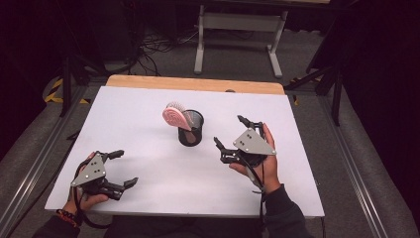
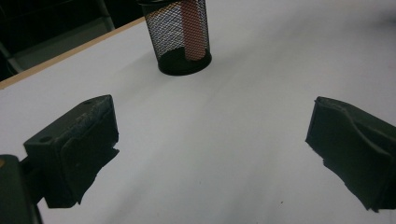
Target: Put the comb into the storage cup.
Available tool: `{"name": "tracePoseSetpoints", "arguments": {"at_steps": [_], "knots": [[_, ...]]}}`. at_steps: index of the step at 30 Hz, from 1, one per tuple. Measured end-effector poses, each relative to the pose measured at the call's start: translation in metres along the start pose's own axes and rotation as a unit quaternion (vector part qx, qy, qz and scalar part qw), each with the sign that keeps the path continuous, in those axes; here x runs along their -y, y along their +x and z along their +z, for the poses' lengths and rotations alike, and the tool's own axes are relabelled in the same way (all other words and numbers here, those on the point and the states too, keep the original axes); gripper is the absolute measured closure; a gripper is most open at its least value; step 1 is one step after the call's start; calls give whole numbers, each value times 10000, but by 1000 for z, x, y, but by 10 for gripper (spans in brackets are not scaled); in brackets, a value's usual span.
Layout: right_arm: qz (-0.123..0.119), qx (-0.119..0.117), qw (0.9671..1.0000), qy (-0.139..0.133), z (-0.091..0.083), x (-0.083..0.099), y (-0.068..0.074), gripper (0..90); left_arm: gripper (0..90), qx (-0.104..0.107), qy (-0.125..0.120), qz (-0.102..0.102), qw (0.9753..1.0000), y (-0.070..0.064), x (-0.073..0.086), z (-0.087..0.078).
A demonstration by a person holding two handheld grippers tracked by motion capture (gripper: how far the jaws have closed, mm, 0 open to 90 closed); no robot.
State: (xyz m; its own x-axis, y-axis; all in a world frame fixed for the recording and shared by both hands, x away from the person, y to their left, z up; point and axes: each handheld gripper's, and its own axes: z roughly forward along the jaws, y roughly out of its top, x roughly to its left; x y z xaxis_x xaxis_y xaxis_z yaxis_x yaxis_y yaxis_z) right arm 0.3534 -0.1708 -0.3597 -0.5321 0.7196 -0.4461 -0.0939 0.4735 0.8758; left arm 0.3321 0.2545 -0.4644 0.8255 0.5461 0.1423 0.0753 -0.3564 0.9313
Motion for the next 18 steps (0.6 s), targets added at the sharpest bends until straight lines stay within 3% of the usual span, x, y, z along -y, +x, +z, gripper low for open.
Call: {"name": "tracePoseSetpoints", "arguments": {"at_steps": [18], "knots": [[-182, -20, 9998, 66, -8, 12, 3, 102, 30, 8, 46, 37, 10000, -1, 0, 1]]}}
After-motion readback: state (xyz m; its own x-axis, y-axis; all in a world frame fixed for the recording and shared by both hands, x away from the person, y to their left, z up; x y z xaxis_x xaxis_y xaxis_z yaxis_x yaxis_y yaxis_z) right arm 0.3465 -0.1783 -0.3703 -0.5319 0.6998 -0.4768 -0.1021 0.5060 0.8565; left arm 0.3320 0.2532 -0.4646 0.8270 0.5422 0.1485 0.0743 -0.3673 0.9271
